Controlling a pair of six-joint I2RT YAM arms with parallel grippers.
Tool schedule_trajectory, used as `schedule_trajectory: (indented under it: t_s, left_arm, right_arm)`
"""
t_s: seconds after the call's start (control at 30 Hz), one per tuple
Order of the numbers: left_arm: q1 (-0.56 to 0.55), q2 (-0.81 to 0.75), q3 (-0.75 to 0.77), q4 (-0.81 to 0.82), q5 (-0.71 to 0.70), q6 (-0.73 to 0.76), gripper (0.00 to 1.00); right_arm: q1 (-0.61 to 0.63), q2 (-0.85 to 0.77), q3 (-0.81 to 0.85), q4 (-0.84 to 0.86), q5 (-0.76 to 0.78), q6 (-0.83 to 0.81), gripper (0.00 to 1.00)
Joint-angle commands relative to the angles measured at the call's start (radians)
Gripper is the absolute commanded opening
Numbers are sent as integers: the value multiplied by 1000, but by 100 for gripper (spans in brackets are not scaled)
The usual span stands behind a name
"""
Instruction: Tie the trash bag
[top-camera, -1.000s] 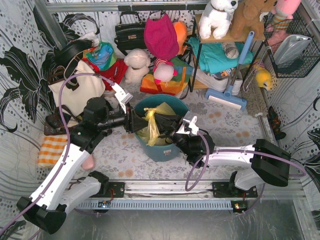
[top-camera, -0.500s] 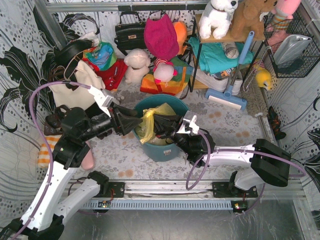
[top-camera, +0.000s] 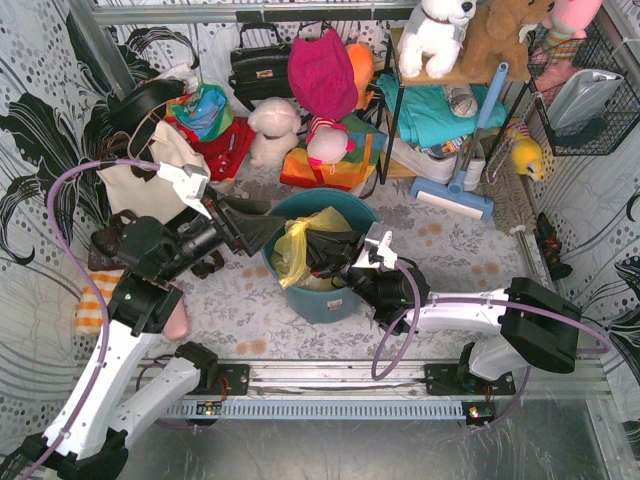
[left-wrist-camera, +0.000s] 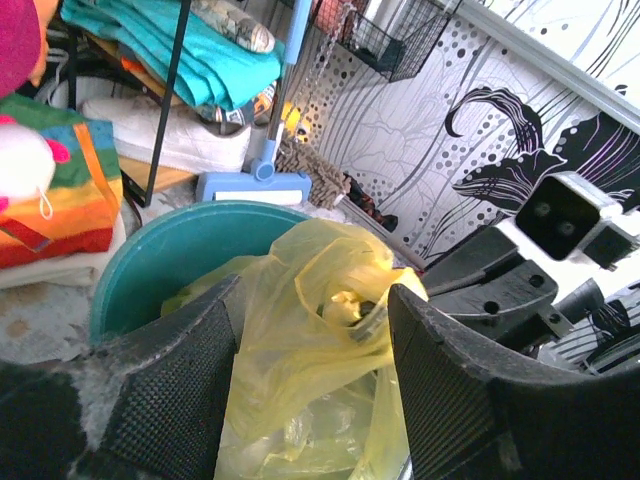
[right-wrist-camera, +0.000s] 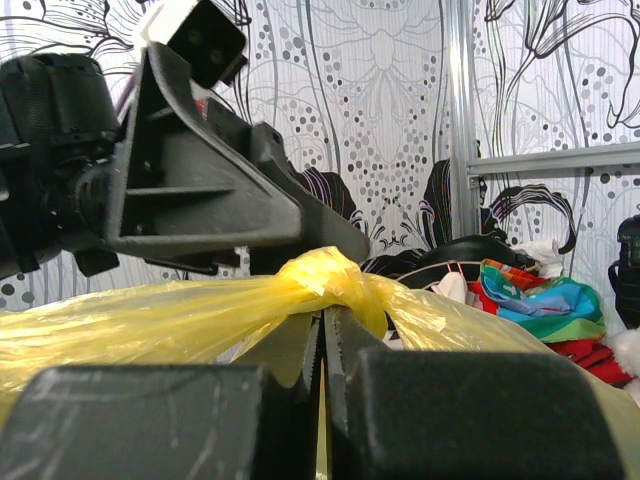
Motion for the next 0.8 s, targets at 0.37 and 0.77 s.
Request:
schedule_trajectory:
  t_s: [0.37,0.77]
  left_arm:
    - [-8,17,-198,345,191,-281,68]
    - [-58,-12,-261,324,213,-315,68]
  right_arm:
    - [-6,53,53,109,8,29,0]
    - [-10,106,129,109,17,-45,0]
